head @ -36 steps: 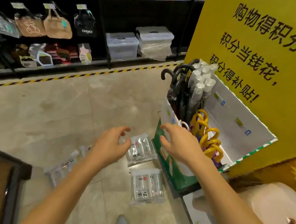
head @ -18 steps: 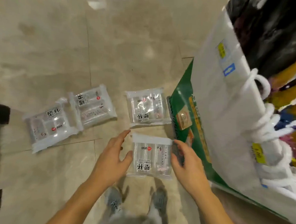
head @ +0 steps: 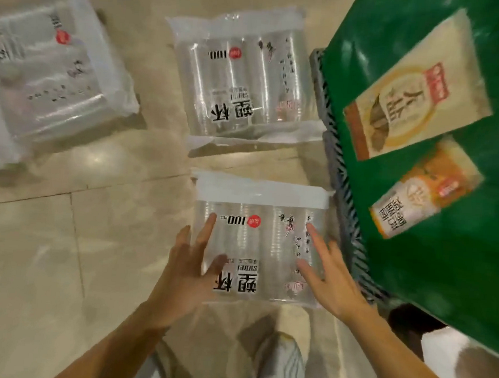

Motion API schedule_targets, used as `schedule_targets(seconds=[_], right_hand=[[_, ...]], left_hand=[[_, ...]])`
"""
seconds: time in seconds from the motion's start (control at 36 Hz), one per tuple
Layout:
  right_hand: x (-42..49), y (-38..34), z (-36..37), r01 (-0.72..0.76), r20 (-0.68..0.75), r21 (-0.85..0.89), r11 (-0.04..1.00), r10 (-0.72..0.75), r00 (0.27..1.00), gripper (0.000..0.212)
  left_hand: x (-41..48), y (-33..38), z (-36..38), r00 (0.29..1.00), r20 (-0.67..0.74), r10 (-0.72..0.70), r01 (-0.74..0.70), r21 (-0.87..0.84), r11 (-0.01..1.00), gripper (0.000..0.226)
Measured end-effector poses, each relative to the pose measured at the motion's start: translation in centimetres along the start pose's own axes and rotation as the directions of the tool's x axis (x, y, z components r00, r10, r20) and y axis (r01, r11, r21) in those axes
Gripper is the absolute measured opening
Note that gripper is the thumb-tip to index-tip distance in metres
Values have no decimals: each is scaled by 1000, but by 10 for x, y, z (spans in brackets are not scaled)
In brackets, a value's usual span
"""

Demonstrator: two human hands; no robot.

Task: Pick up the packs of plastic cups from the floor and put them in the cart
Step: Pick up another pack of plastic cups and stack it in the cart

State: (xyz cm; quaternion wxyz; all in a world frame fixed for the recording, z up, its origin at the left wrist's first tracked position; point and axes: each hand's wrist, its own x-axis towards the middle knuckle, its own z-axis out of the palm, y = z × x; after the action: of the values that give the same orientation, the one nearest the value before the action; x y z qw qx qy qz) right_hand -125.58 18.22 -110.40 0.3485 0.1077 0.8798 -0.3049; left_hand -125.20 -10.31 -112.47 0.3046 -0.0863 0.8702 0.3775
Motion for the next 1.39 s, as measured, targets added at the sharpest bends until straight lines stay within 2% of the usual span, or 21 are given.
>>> schedule_targets(seconds=[0.06, 0.19, 0.39, 0.56, 0.72, 0.86, 1.03, 1.19, 1.31, 1.39], right_hand=[[10, 6, 6, 18, -4, -5, 1000, -18, 1000, 67], [11, 0, 6, 24, -77, 21, 1000, -22, 997, 67], [-29, -67, -42, 174, -148, 61, 983, -164, 975, 71], [-96, -196, -124, 302, -165, 72, 951, -287, 943, 70], [-190, -368, -235, 432, -128, 4, 902, -428, 895, 68], [-281, -507, -328, 570, -149, -32, 821, -568, 809, 65], [-395, -643, -418, 683, -152, -127, 719, -695, 703, 66], [-498, -741, -476, 722, -104, -201, 662, -747, 656, 63], [-543, -788, -491, 793, -92, -216, 569, -821, 564, 64], [-567, -819, -492, 806, -52, -259, 532, -841, 539, 66]], left_hand=[[12, -10, 10, 998, 9, 65, -65, -18, 998, 77], [17, -12, 4, 992, -66, 112, -116, -59, 992, 75], [-26, 24, -80, 975, -146, 168, -190, -149, 970, 74], [-113, 103, -224, 980, -185, 72, -100, -152, 983, 74], [-229, 204, -397, 964, -265, 10, -44, -120, 992, 71], [-323, 283, -524, 890, -450, 71, -129, -101, 986, 70], [-435, 359, -660, 821, -553, 142, -200, -46, 979, 74], [-541, 410, -751, 803, -581, 132, -205, -62, 977, 70], [-593, 422, -786, 771, -630, 95, -178, -69, 982, 71], [-630, 428, -798, 731, -680, 55, -180, -114, 977, 71]])
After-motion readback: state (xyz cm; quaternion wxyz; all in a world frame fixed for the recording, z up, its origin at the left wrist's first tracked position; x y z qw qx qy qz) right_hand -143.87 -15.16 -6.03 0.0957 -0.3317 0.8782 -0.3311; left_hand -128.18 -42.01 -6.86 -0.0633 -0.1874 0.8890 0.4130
